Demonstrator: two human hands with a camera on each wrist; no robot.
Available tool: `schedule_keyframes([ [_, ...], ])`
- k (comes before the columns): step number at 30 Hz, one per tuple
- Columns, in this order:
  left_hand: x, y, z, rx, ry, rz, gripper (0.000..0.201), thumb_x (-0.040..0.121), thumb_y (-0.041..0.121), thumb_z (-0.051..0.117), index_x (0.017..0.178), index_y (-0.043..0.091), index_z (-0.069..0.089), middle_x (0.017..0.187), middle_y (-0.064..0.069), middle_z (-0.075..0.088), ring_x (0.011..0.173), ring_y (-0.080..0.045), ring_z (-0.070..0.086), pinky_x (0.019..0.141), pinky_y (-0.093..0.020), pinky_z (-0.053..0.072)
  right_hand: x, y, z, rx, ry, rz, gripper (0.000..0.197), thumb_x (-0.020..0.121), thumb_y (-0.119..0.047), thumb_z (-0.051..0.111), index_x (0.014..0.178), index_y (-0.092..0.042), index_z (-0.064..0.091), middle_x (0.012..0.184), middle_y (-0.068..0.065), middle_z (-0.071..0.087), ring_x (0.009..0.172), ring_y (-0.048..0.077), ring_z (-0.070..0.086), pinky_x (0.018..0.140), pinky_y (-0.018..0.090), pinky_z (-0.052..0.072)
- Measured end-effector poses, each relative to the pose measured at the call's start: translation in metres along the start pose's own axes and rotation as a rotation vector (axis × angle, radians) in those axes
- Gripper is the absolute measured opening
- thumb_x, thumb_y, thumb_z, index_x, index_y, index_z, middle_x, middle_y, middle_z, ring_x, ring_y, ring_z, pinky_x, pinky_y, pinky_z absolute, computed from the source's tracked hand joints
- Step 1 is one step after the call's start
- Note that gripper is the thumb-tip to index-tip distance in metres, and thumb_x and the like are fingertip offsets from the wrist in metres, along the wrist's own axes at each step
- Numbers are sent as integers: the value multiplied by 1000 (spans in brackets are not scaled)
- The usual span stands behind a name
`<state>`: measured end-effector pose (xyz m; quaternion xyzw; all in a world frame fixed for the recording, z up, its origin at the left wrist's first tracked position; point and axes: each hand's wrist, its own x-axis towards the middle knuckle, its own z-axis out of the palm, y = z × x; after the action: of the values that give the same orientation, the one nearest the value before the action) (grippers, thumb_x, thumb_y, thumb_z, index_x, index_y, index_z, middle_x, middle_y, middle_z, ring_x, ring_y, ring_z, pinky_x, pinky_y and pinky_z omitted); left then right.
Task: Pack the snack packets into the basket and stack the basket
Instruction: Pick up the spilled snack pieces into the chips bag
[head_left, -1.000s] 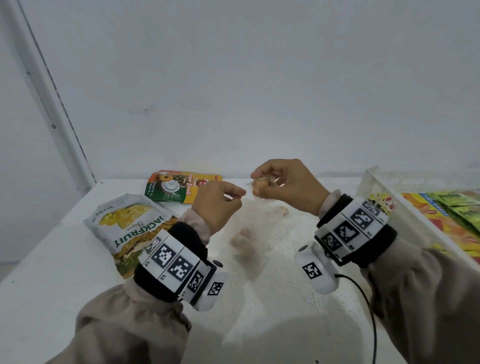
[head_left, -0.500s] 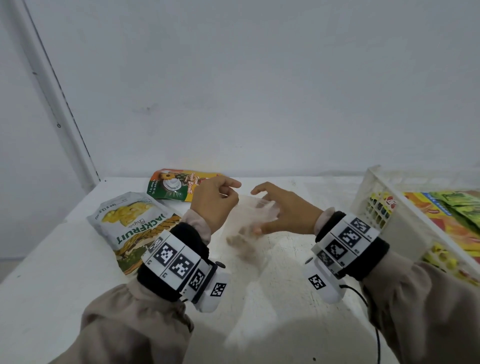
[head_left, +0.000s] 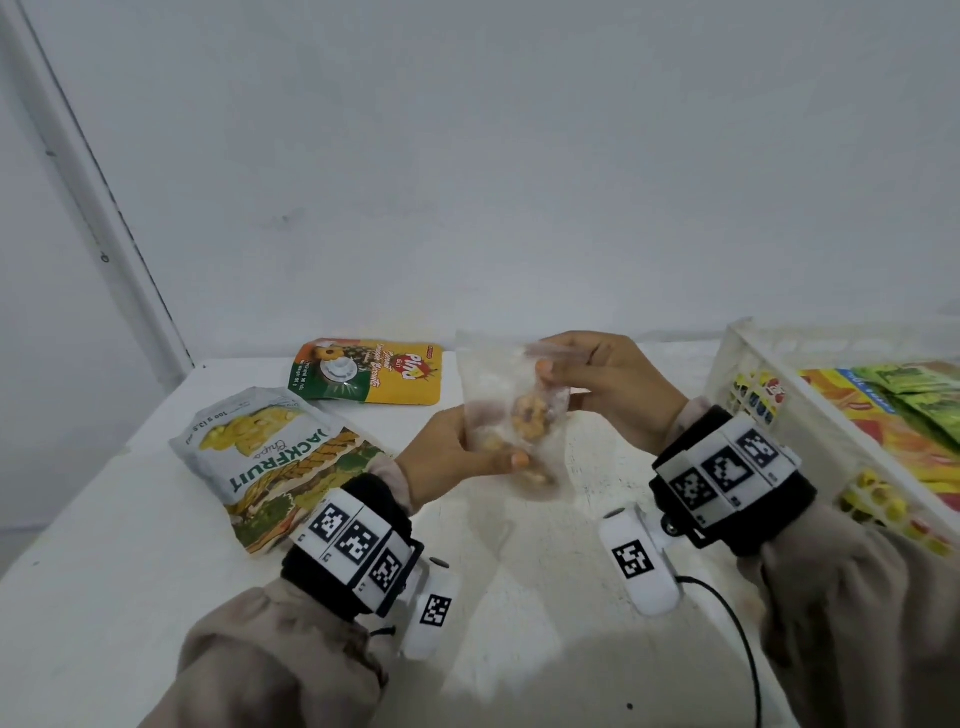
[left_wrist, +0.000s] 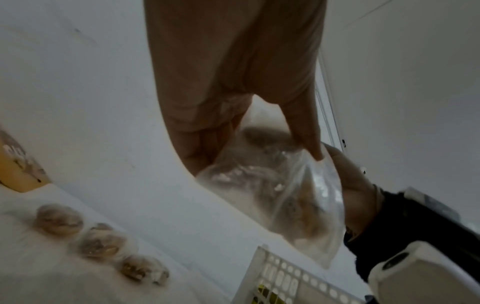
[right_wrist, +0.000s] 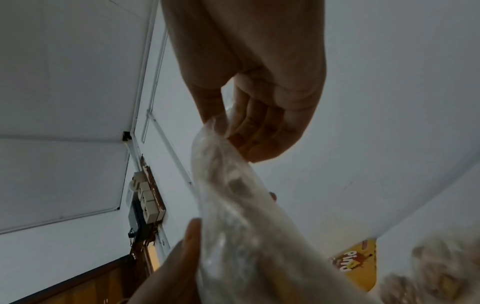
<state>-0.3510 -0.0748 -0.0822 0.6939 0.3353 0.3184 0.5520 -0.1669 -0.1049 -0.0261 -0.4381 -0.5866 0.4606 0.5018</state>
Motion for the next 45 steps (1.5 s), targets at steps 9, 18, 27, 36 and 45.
schedule_keyframes([
  [9, 2, 4, 7, -44, 52, -1, 11, 69, 4, 77, 72, 10, 68, 62, 2, 63, 56, -6, 56, 59, -19, 46, -10, 13, 3, -133, -119, 100, 34, 68, -7, 78, 95, -17, 61, 76, -3, 68, 71, 12, 67, 56, 24, 53],
  [18, 4, 1, 8, -120, 10, -156, 40, 65, 21, 80, 101, 11, 66, 87, -1, 70, 78, -10, 67, 68, -24, 56, -5, 17, 6, -95, 2, 80, 19, 75, 7, 68, 92, 6, 59, 72, 9, 62, 66, 19, 65, 64, 32, 56],
  [27, 4, -1, 5, -81, 96, -110, 20, 71, 11, 76, 90, 14, 70, 91, -10, 71, 84, -18, 66, 77, -29, 54, 0, 19, 8, -79, 8, 173, 49, 72, 3, 74, 115, -7, 54, 110, 27, 62, 100, 39, 63, 86, 54, 51],
  [36, 7, 0, 6, -152, 60, -166, 16, 76, 23, 70, 92, 21, 67, 84, 3, 72, 77, -8, 68, 65, -22, 56, 1, 24, 10, -185, 72, 12, 37, 67, 3, 77, 91, -19, 59, 85, -3, 67, 82, 11, 65, 71, 24, 56],
  [45, 10, -9, 1, -123, 93, -106, 29, 70, 27, 77, 80, 1, 69, 55, -4, 57, 55, -10, 51, 60, -20, 43, -1, 23, 5, -153, -51, 126, 45, 71, 5, 73, 112, -9, 57, 93, 7, 67, 81, 19, 66, 61, 21, 53],
])
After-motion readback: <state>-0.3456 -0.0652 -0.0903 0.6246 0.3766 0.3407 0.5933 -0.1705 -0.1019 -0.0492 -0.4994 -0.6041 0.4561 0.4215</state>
